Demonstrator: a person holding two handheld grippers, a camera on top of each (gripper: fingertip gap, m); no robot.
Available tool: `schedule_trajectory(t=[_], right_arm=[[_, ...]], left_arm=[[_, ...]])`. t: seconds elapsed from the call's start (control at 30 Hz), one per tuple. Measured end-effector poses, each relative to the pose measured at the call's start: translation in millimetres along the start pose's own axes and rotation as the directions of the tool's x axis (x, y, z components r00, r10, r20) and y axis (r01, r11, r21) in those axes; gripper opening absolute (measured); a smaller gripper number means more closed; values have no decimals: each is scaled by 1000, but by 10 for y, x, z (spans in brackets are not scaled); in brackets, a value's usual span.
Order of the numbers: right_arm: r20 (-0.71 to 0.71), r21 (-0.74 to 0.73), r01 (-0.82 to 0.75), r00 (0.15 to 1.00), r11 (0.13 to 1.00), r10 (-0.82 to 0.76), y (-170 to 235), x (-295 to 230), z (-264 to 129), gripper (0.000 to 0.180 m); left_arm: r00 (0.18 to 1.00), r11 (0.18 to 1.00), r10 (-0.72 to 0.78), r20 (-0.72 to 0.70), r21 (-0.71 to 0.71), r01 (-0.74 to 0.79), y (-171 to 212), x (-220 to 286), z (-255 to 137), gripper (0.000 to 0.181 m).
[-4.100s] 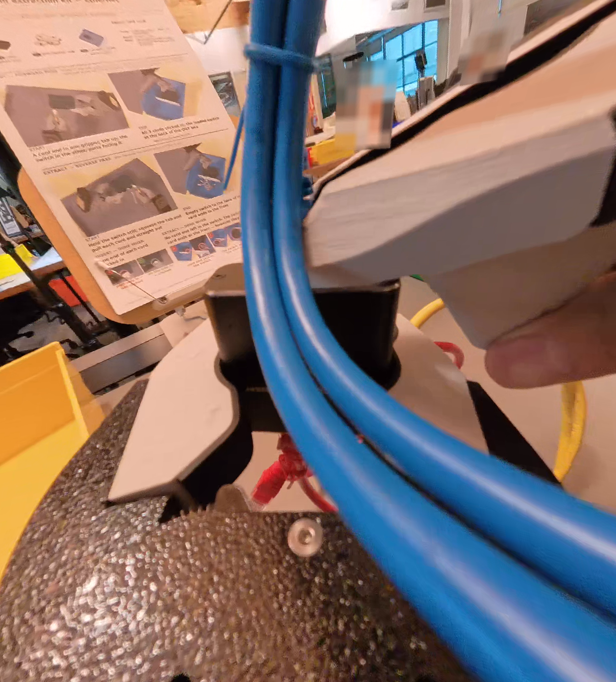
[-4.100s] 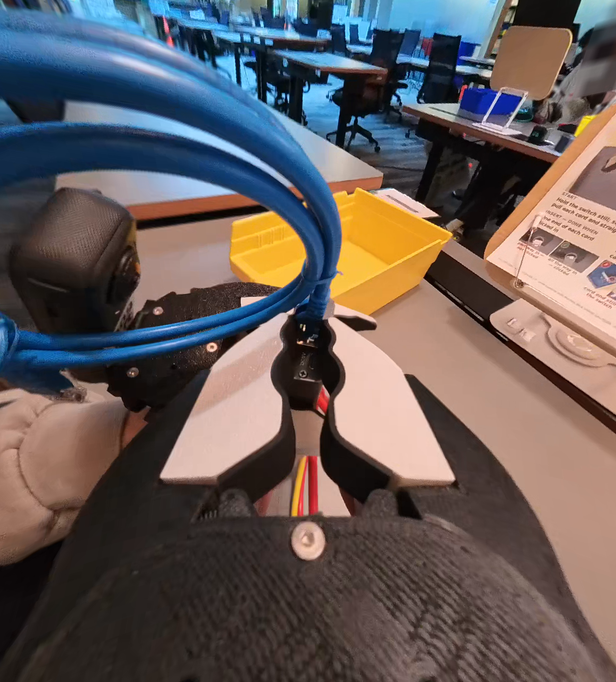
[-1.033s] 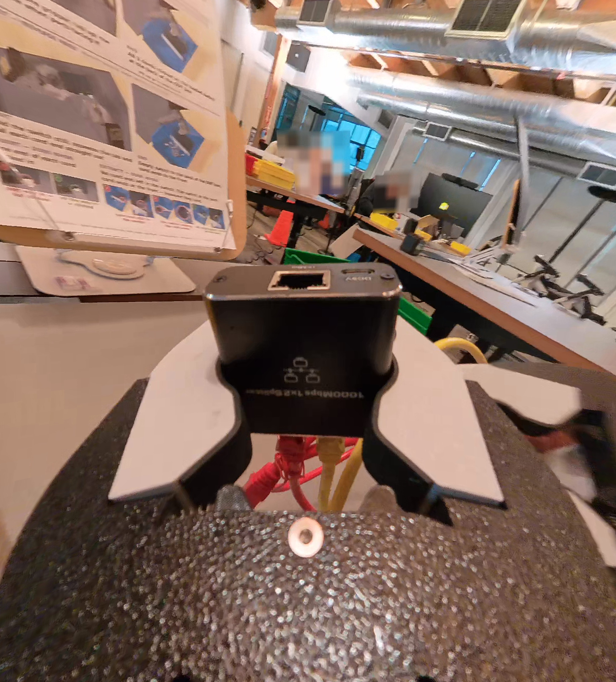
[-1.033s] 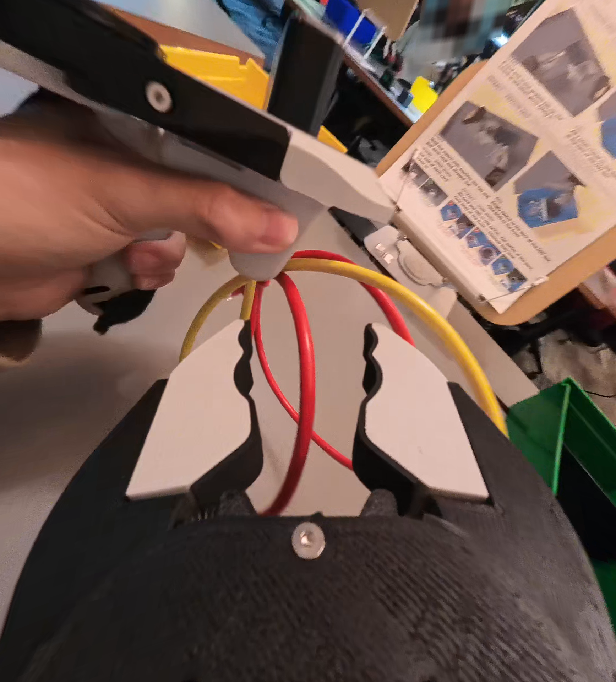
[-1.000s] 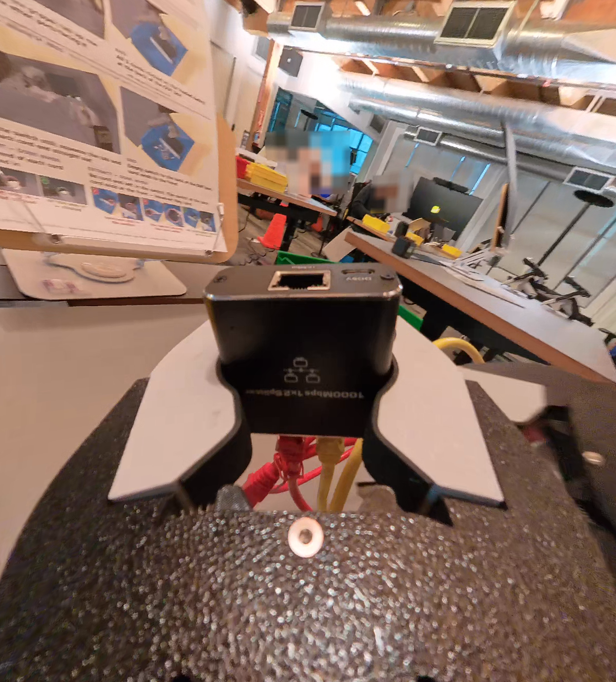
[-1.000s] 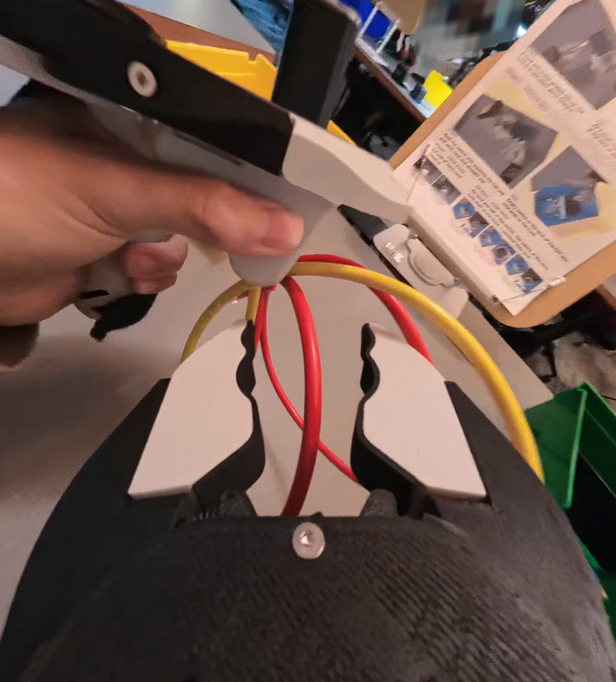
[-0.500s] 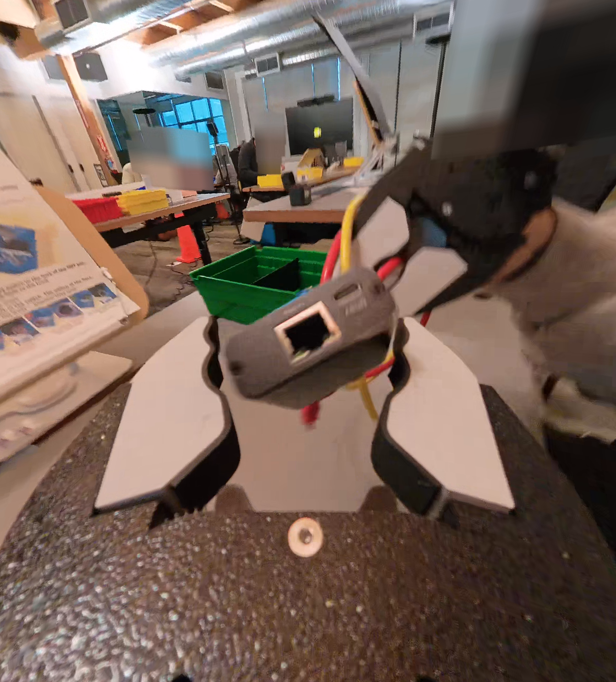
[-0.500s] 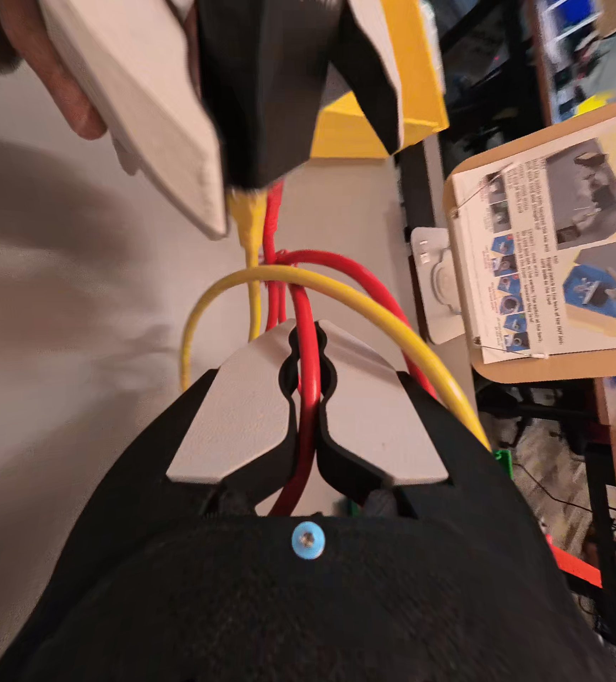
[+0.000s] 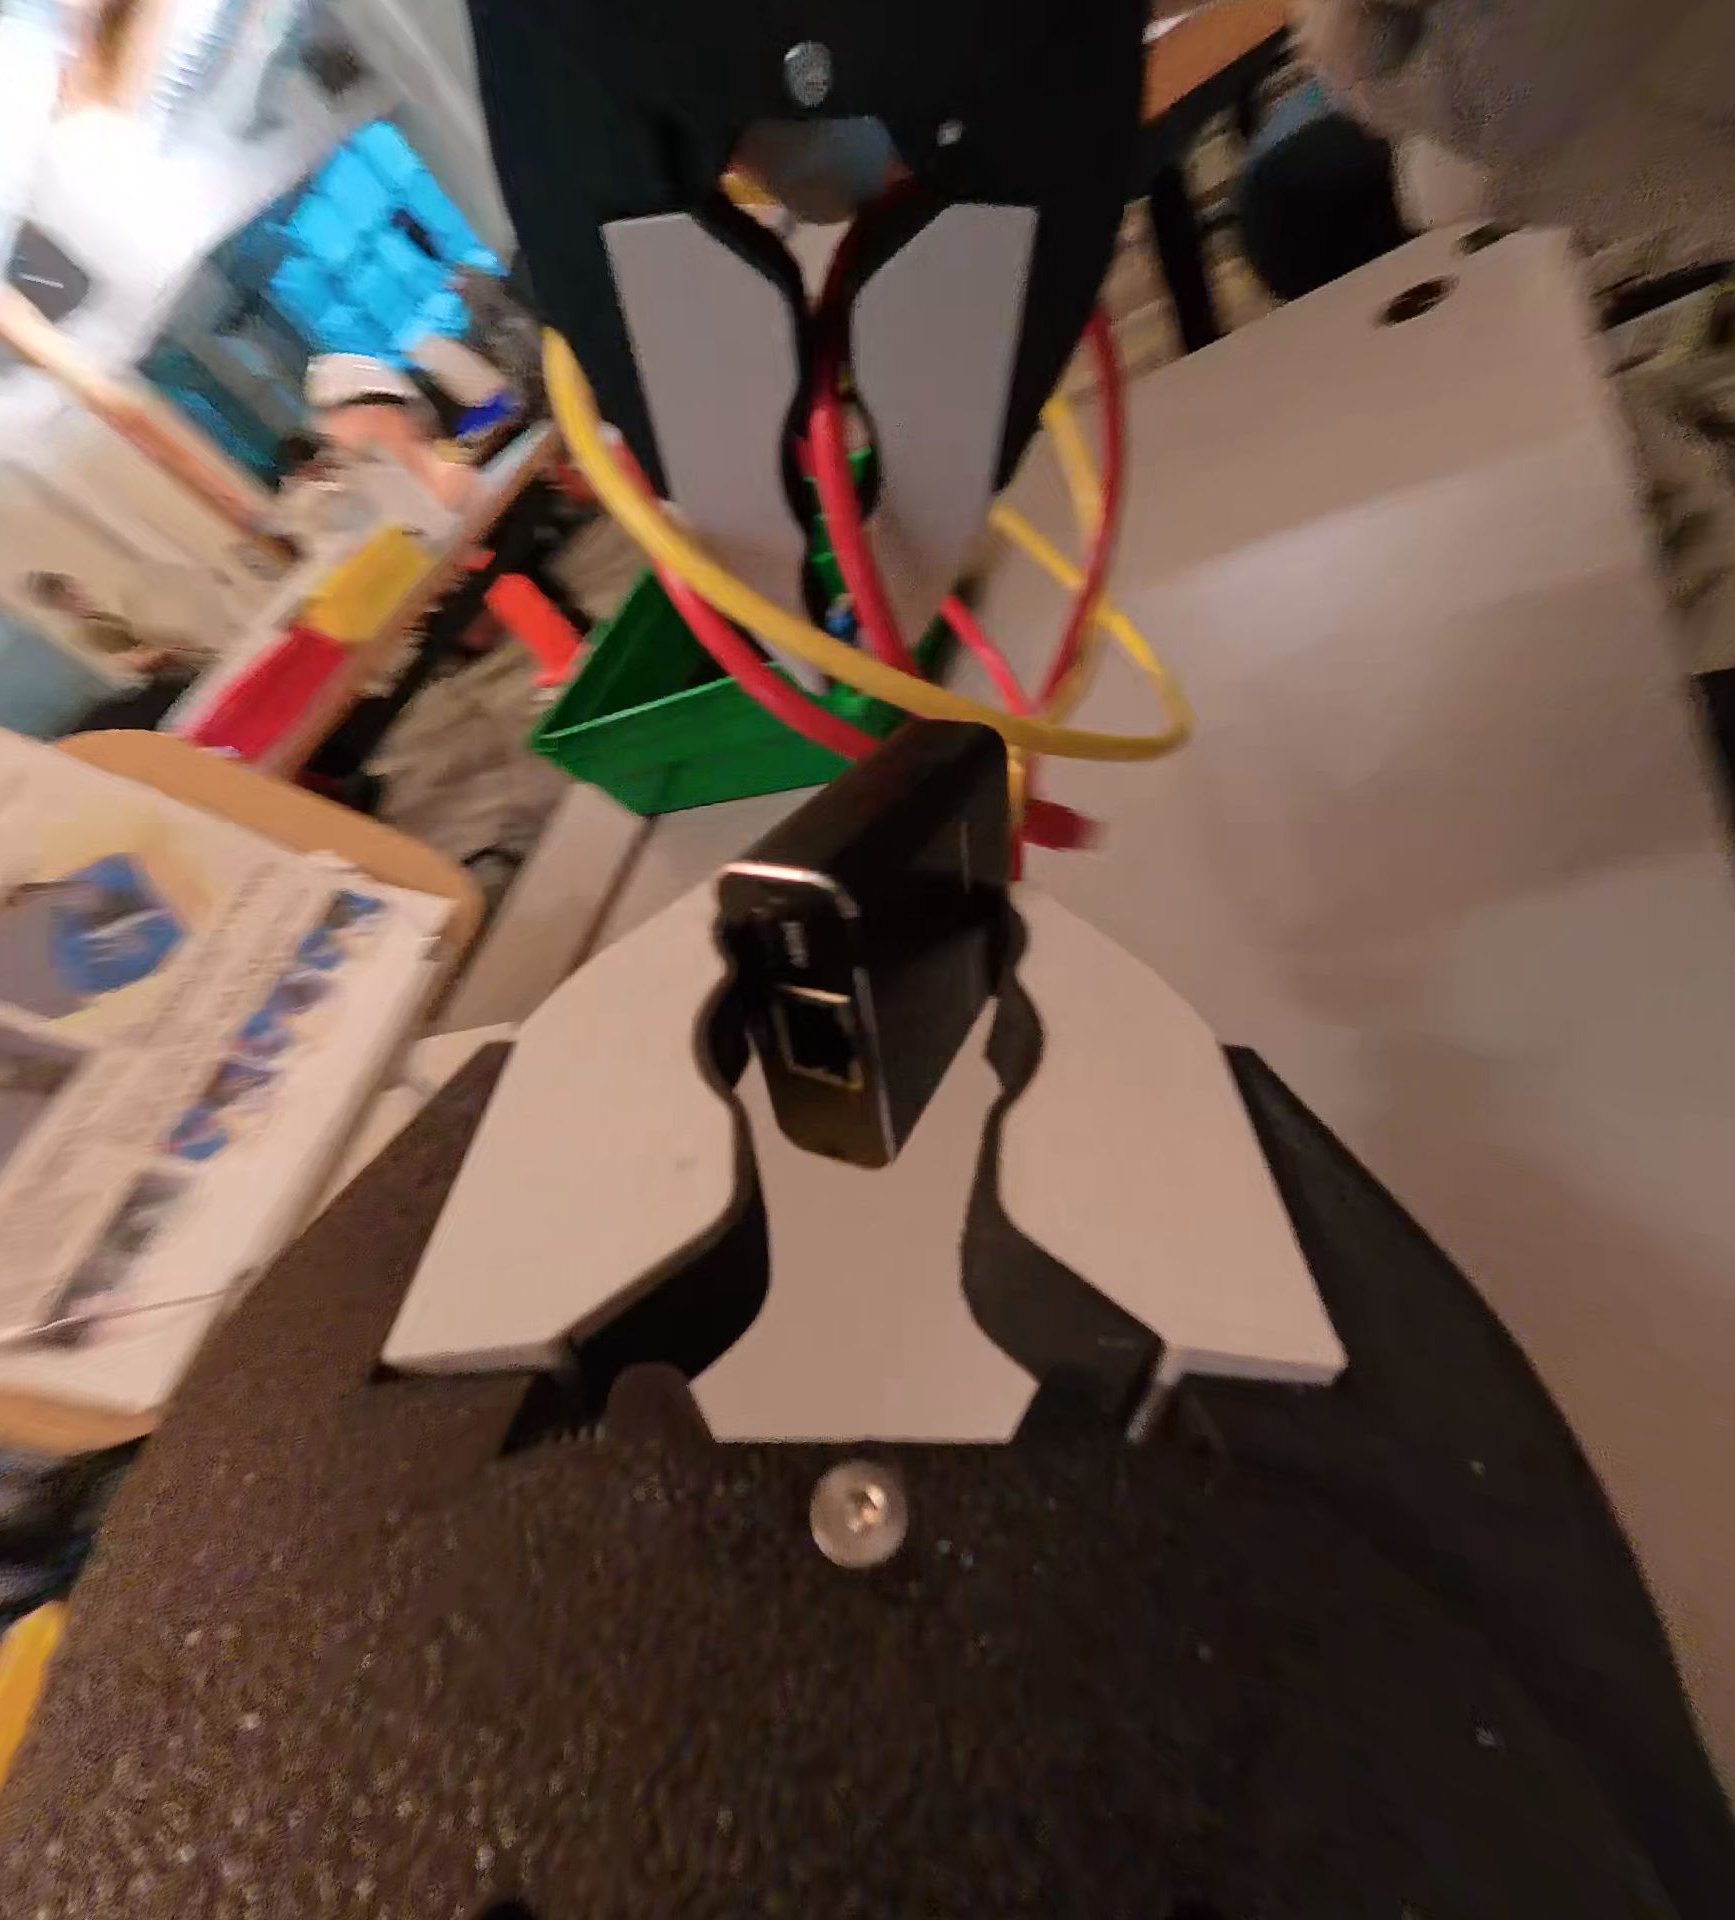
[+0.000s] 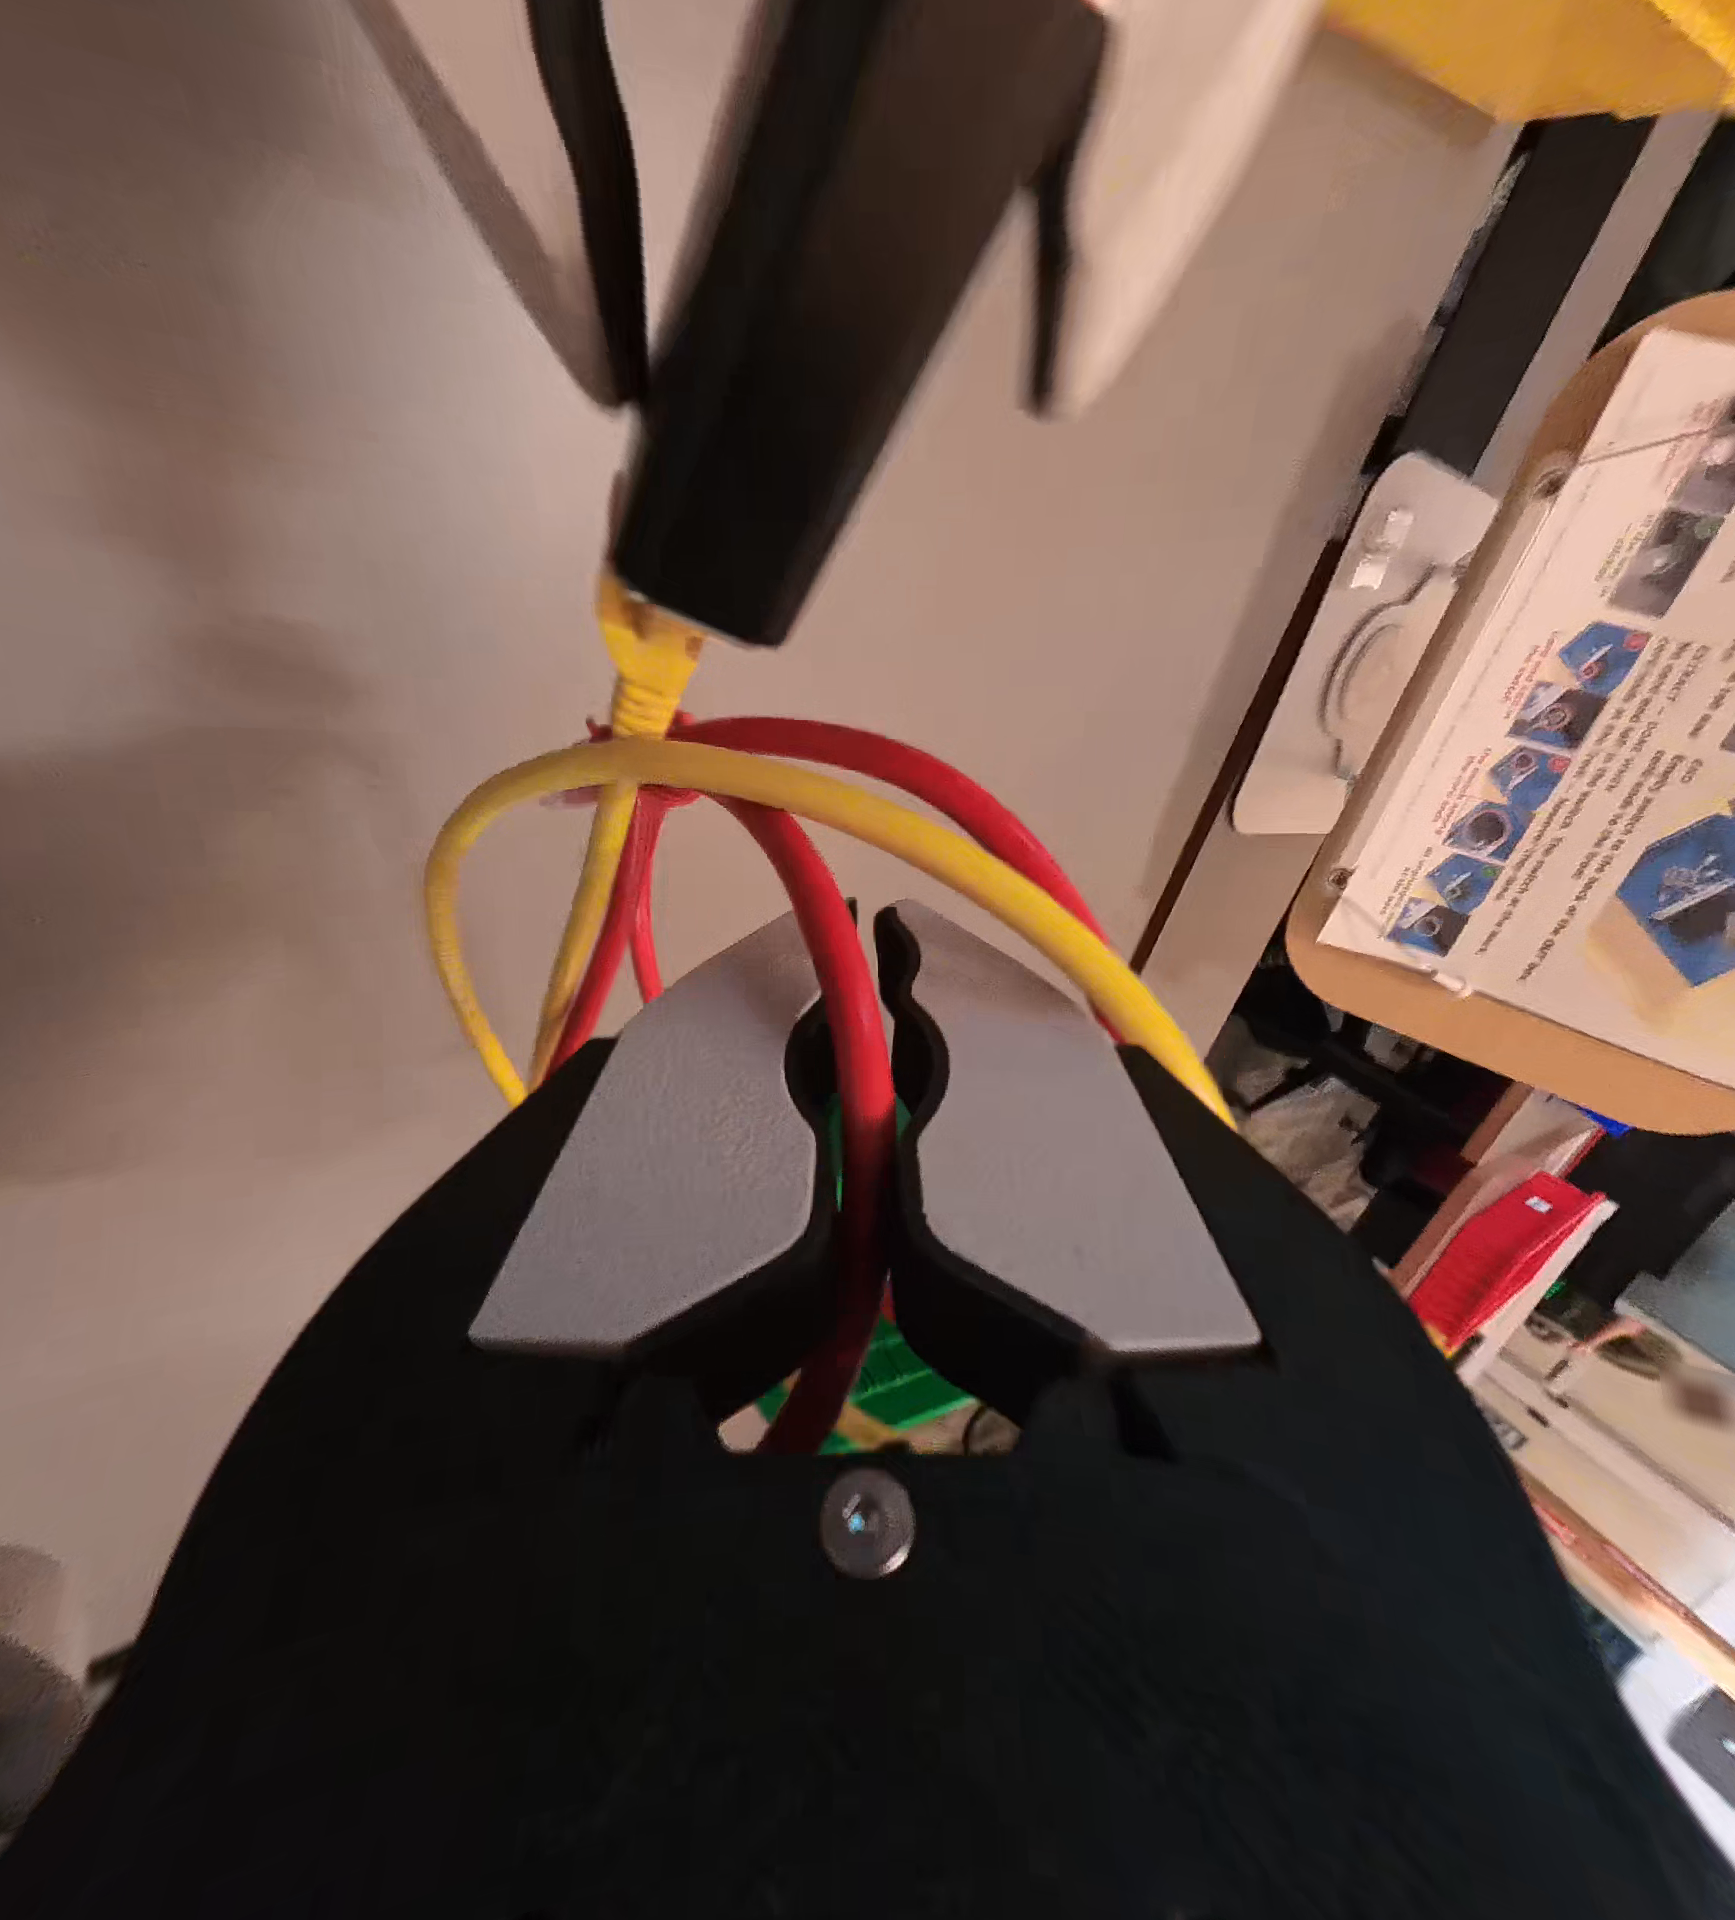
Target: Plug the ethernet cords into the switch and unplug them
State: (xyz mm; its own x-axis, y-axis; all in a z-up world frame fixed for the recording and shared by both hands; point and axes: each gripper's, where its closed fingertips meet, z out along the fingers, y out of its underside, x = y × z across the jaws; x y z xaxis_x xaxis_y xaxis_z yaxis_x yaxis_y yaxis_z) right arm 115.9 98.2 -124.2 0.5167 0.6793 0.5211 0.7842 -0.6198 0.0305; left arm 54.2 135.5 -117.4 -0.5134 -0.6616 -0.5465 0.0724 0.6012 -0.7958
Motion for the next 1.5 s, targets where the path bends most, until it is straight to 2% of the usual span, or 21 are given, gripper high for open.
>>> schedule_trajectory(t=[0.07,0.17,0.27,0.3,0.33,0.4,0.47,0.53,0.6,0.63,0.7,0.83,0.87,0.93,0.97,1.07,1.17,1.27,1.33,1.4,1.5], right_arm=[[12,-26,5,1000,1000,-5,82,8,27,5],[54,11,-25,998,1000,25,131,18,83,12],[-15,9,-97,995,995,97,258,173,79,22],[-15,-9,-121,993,993,121,339,177,53,33],[-53,-26,-160,986,987,158,440,220,11,48],[-161,-25,-301,942,953,293,649,313,-137,57],[-243,151,-478,830,865,501,656,381,-301,56],[-56,475,-621,686,624,725,284,288,-382,39],[353,675,-695,598,247,719,-320,39,-398,18],[537,660,-745,553,90,637,-575,-113,-339,12],[729,543,-833,405,-105,552,-862,-264,-5,15],[879,460,-712,279,-531,387,-968,37,30,25],[871,482,-660,288,-577,398,-906,138,-20,29],[818,568,-583,317,-581,481,-780,299,-116,39],[774,626,-557,362,-545,519,-756,339,-189,44],[607,785,-475,465,-397,644,-720,389,-359,34],[569,821,-406,519,-402,638,-678,401,-504,30],[614,788,-386,545,-479,571,-604,401,-644,23],[593,805,-419,576,-419,563,-607,384,-656,22],[553,826,-482,594,-293,584,-598,360,-603,22],[538,810,-570,626,-141,564,-579,267,-544,21]], left_arm=[[988,996,-85,-129,20,88,1,118,-24,26],[949,966,-231,-214,69,250,-5,115,-7,25],[911,905,-365,-195,155,396,6,-43,36,24],[888,872,-418,-190,191,451,17,-116,36,24],[864,836,-467,-189,224,501,42,-187,23,24],[825,779,-541,-165,272,565,132,-339,-27,24],[775,708,-615,-146,331,624,195,-496,-102,24],[717,618,-679,-156,405,673,198,-629,-184,24],[674,541,-717,-178,469,699,164,-715,-253,24],[653,502,-732,-192,496,708,136,-747,-279,24],[616,425,-754,-227,546,722,61,-786,-320,24],[570,309,-754,-327,589,747,-124,-742,-323,23],[570,297,-742,-354,589,752,-174,-710,-308,24],[564,279,-729,-387,584,762,-238,-655,-255,24],[564,276,-722,-401,581,766,-257,-629,-227,24],[562,255,-703,-435,584,771,-276,-604,-208,24],[580,261,-661,-477,578,773,-344,-542,-216,24],[604,317,-622,-498,545,776,-397,-440,-174,24],[611,334,-608,-507,535,776,-402,-407,-163,24],[633,409,-598,-492,492,769,-343,-348,-113,24],[717,601,-536,-446,396,695,-238,-178,-42,28]])
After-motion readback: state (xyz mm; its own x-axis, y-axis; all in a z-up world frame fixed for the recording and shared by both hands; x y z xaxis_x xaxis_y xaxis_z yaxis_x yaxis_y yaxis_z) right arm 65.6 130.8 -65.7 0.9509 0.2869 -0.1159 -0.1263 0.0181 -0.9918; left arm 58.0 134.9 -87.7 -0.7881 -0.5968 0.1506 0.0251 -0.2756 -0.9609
